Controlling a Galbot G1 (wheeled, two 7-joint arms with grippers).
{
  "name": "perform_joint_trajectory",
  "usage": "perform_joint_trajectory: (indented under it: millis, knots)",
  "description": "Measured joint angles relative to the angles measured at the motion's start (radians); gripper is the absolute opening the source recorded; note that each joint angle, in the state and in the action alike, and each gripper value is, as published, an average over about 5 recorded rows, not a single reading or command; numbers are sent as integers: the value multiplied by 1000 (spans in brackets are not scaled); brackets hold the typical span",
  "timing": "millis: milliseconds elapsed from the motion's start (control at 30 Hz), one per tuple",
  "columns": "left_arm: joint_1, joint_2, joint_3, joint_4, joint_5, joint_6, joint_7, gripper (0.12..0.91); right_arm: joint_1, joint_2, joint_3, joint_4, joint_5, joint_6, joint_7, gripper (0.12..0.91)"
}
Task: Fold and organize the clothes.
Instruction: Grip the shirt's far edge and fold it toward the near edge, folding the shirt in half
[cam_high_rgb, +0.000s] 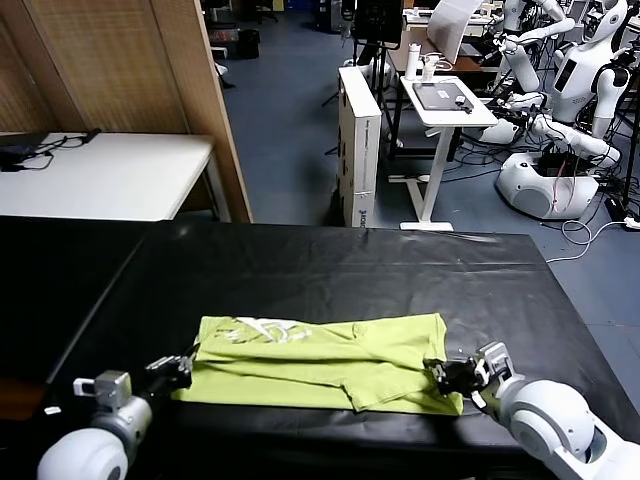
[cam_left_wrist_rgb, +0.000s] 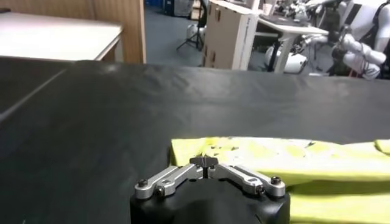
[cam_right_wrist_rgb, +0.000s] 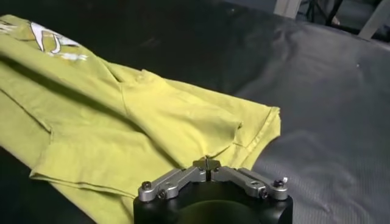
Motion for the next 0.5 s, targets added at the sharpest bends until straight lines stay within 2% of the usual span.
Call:
perform_joint_trajectory:
  millis: [100,267,367,433,500]
  knots:
    - [16,-13,-10,-14,10,2,-14,310,9,4,10,5,10,0,3,466]
    - [34,-43,-30,-32,23,12,-35,630,19,20,32,6,15,0,11,780]
    - [31,-59,-44,-36,24,12,-50,804,33,41,48,-8,14,10,25,884]
    - [19,-64,-49,-32,23,10,-62,874,46,63,54,-24,12,30,31,901]
    - [0,-65,-49,-22,18,8,-73,897,62,89,55,-42,7,51,32,905]
